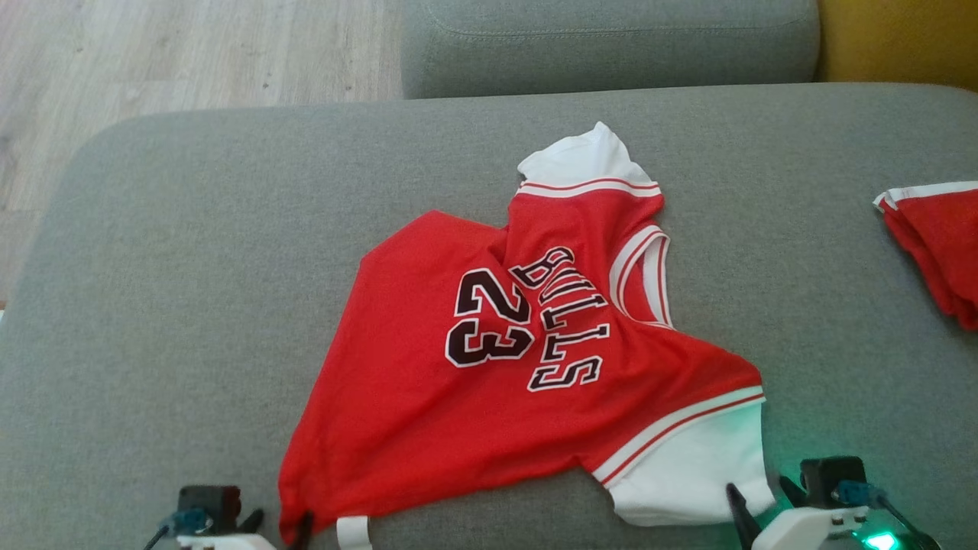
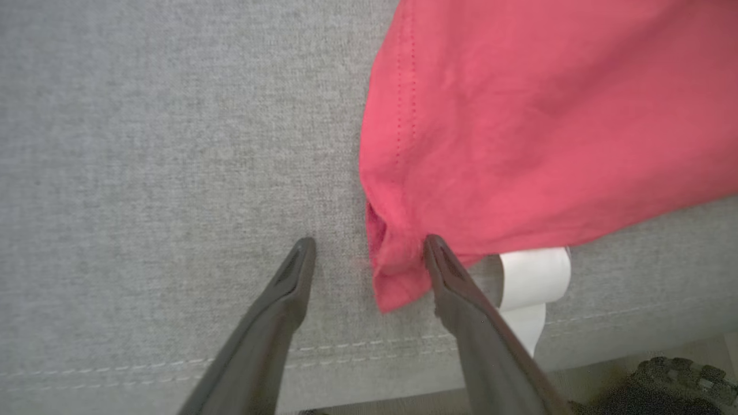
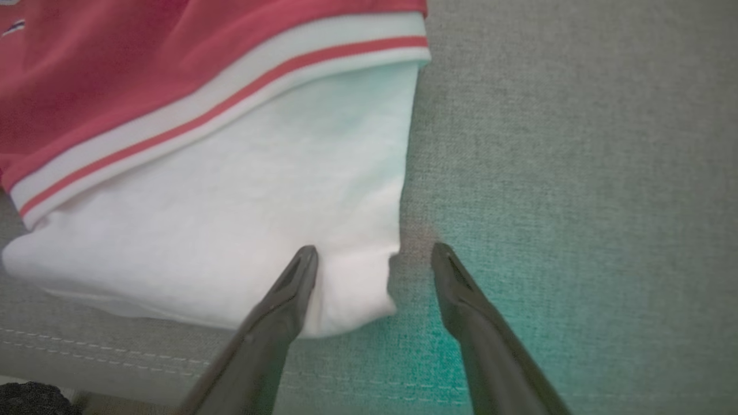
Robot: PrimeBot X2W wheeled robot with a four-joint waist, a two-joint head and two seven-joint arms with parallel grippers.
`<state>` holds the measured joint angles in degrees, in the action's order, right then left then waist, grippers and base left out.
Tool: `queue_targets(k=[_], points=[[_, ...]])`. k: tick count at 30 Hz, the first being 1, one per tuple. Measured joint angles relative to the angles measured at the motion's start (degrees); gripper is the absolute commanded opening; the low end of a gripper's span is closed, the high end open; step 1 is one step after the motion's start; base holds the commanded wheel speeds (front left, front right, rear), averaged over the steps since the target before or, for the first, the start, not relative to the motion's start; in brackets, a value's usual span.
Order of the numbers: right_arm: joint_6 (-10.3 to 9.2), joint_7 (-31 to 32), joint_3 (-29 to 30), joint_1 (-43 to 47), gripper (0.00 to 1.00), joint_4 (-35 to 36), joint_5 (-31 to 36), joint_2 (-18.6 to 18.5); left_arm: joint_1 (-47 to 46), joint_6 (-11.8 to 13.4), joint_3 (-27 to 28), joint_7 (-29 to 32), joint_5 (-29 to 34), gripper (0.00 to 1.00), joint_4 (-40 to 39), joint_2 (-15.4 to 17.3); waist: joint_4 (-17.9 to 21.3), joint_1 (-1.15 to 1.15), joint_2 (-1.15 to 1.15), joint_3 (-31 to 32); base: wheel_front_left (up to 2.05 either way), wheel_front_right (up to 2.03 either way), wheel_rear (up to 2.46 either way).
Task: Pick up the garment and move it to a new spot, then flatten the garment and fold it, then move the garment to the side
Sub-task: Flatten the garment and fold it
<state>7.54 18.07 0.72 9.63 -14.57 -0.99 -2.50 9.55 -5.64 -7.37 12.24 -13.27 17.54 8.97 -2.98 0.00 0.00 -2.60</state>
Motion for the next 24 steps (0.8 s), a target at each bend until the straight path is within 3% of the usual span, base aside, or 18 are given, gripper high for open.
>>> queue_targets(k=[5, 7, 8, 9, 12, 13, 14, 15, 16, 17, 24], points=[[0.0, -0.11, -0.25, -1.24, 1.0, -0.69, 0.0, 0.0, -1.1, -0.47, -1.18, -0.76, -0.52, 0.98, 1.29, 0.42, 0.09, 0.0, 0.0, -0.47, 0.0, 0.0, 0.0], [0.0, -0.25, -0.23, -1.51, 1.0, -1.02, 0.0, 0.0, -1.69, -0.48, -1.33, -1.1, -0.62, 0.89, 1.69, 0.46, 0.06, 0.0, 0.0, -0.65, 0.0, 0.0, 0.0], [0.0, -0.25, -0.22, -1.73, 1.0, -1.18, -0.02, 0.0, -1.88, -0.49, -1.43, -1.22, -0.63, 0.73, 1.94, 0.49, 0.06, 0.0, 0.0, -0.72, 0.0, 0.0, 0.0], [0.0, -0.24, -0.22, -2.04, 1.0, -1.41, -0.03, 0.0, -2.03, -0.49, -1.55, -1.24, -0.87, 0.48, 2.19, 0.65, 0.06, 0.0, 0.0, -0.79, 0.0, 0.0, 0.0], [0.0, -0.24, -0.19, -2.44, 1.0, -2.26, -0.24, 0.0, -2.83, -0.93, -2.25, -1.24, -1.54, 0.25, 2.93, 1.09, 0.02, 0.0, 0.0, -0.87, 0.0, 0.0, 0.0], [0.0, -0.24, -0.27, -2.7, 1.0, -2.7, -0.64, -0.01, -2.95, -0.94, -2.7, -1.25, -1.64, 0.25, 3.01, 1.12, 0.0, 0.0, 0.0, -0.84, 0.0, 0.0, 0.0], [0.0, -0.23, -0.44, -3.02, 1.0, -3.19, -1.0, -0.01, -2.99, -1.0, -3.04, -1.25, -1.82, 0.07, 3.05, 1.12, -0.03, 0.0, 0.0, -0.83, 0.0, 0.0, 0.0], [0.0, -0.15, -0.65, -3.25, 1.0, -3.75, -1.57, -0.04, -2.99, -1.0, -3.15, -1.26, -2.08, 0.0, 3.14, 1.11, -0.07, 0.0, 0.0, -0.8, 0.0, 0.0, 0.0], [0.0, -0.29, -0.92, -3.27, 0.82, -3.92, -2.13, -0.05, -3.01, -1.08, -3.23, -1.26, -2.29, 0.0, 3.25, 1.12, -0.12, 0.0, 0.0, -0.76, 0.0, 0.0, 0.0], [0.0, -0.99, -1.08, -3.29, 0.0, -4.08, -2.89, -0.05, -3.08, -1.18, -3.33, -1.26, -2.61, 0.0, 3.38, 1.15, -0.18, 0.0, 0.0, -0.7, 0.0, 0.0, 0.0], [0.0, -3.14, -2.47, -3.15, 0.0, -2.12, -10.03, 0.04, -2.5, -1.26, -4.44, 0.31, -6.0, 0.0, 1.54, 1.38, -0.18, 0.0, 0.0, 0.26, 0.0, 0.0, 0.0]])
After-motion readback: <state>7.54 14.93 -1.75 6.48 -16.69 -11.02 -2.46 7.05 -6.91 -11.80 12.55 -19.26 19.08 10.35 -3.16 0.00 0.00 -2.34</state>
